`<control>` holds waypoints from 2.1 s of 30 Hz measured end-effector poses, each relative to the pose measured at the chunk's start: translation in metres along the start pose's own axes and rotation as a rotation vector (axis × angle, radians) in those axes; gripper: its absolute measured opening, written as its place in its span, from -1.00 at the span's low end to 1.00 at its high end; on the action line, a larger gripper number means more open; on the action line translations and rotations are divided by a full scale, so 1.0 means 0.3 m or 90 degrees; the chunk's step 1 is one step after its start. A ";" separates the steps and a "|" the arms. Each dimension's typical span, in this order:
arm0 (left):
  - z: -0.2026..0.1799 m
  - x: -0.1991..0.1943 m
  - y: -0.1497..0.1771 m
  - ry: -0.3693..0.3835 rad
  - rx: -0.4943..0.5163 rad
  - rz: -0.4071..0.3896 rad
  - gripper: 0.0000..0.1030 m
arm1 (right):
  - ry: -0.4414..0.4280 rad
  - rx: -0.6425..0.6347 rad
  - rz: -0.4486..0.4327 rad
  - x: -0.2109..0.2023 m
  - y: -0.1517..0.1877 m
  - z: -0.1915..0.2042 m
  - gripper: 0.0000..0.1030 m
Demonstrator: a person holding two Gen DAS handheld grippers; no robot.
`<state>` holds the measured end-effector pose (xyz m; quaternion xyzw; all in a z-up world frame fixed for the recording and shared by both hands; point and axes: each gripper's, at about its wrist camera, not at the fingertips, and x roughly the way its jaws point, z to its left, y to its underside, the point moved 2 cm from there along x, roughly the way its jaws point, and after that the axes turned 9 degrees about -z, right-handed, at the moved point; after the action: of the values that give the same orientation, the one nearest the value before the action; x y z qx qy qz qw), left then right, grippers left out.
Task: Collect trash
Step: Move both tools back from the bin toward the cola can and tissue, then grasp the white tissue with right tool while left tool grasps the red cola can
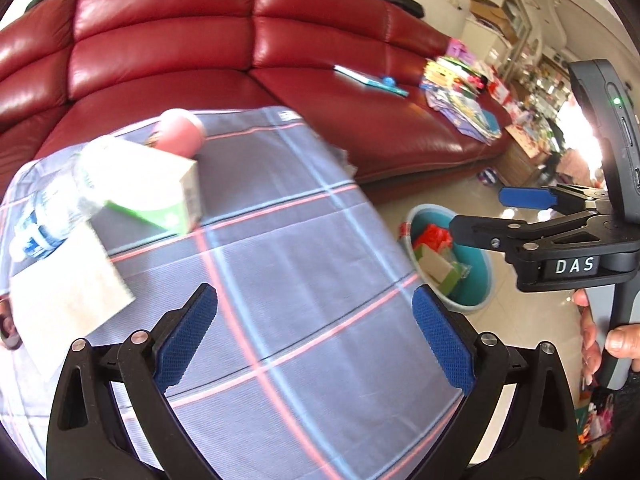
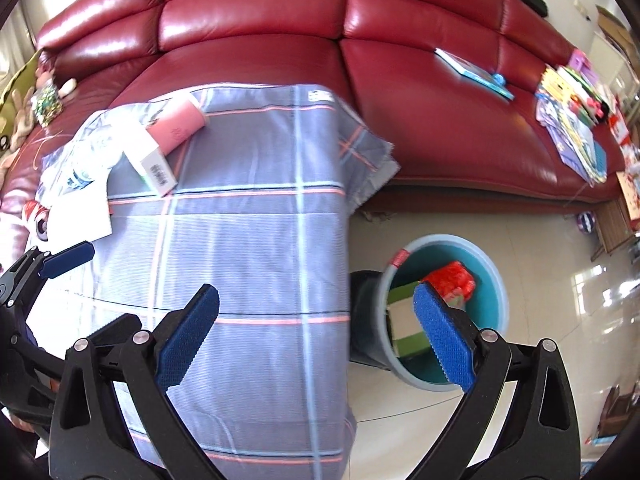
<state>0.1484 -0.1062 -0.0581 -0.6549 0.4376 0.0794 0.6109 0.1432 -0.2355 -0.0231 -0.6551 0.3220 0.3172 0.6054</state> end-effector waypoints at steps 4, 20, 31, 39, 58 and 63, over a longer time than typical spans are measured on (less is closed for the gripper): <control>0.154 -0.067 0.029 -0.043 -0.025 -0.001 0.91 | -0.025 -0.030 0.005 0.017 -0.033 0.132 0.82; 0.712 -0.315 0.127 -0.205 -0.141 0.008 0.91 | -0.133 -0.130 0.061 0.177 -0.144 0.671 0.82; 0.940 -0.380 0.189 -0.252 -0.213 0.005 0.91 | -0.205 -0.146 0.125 0.349 -0.186 0.992 0.82; 1.011 -0.382 0.220 -0.244 -0.254 0.005 0.91 | -0.214 -0.132 0.158 0.481 -0.188 1.064 0.82; 1.006 -0.335 0.170 -0.244 -0.314 -0.010 0.91 | -0.241 -0.145 0.125 0.343 -0.128 0.912 -0.67; 1.036 -0.291 0.149 -0.263 -0.378 -0.011 0.91 | -0.226 -0.135 0.118 0.309 -0.114 0.810 -0.77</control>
<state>0.1996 0.2115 -0.1099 -0.7776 0.2575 0.3287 0.4702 0.2193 0.0055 -0.0937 -0.6165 0.2345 0.5138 0.5487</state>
